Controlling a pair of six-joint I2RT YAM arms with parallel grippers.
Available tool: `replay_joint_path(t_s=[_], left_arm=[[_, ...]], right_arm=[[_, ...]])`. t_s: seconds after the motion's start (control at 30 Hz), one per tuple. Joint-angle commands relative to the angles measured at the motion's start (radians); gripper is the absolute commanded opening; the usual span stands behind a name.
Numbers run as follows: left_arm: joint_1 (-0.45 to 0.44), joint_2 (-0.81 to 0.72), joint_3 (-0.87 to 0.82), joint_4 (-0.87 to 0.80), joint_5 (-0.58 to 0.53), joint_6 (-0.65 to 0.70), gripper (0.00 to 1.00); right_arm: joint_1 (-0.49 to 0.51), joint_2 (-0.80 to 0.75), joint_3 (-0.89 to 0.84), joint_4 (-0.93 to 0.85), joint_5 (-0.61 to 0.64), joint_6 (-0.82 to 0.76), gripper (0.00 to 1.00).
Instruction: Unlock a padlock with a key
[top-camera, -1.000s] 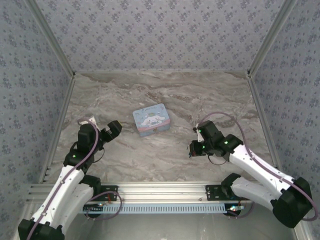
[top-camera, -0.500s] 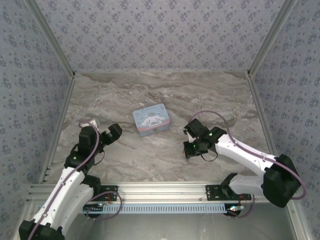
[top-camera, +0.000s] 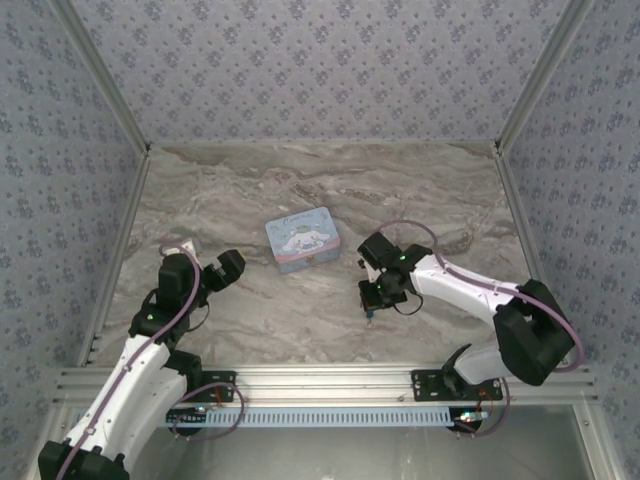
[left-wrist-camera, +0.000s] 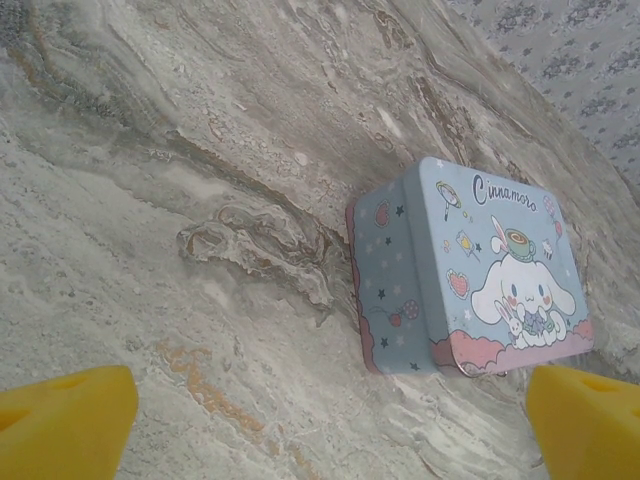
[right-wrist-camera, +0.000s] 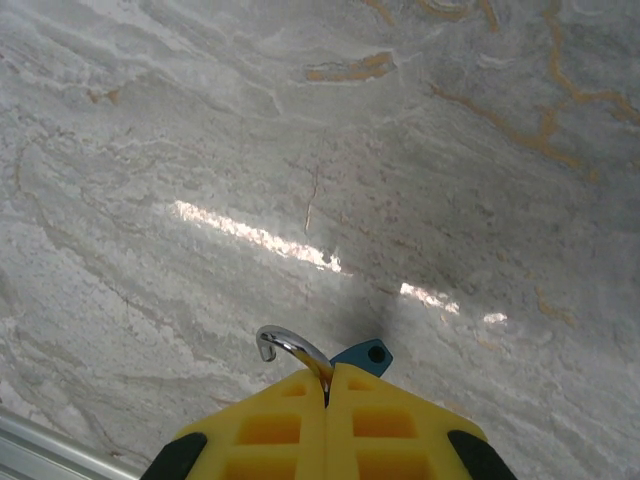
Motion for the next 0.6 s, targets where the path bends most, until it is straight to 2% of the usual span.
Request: replay_joint_path(t_s=[0.0,0.57], left_arm=[[0.006,-0.009,0.004,0.018,0.009,0.029,0.99],[0.006,0.003,0.007,0.022,0.012,0.033,0.99]], right_arm=[[-0.007,0.041,0.037,0.023,-0.027,-0.021,0.0],[-0.014,0.174,0.07,0.127,-0.033,-0.01,0.01]])
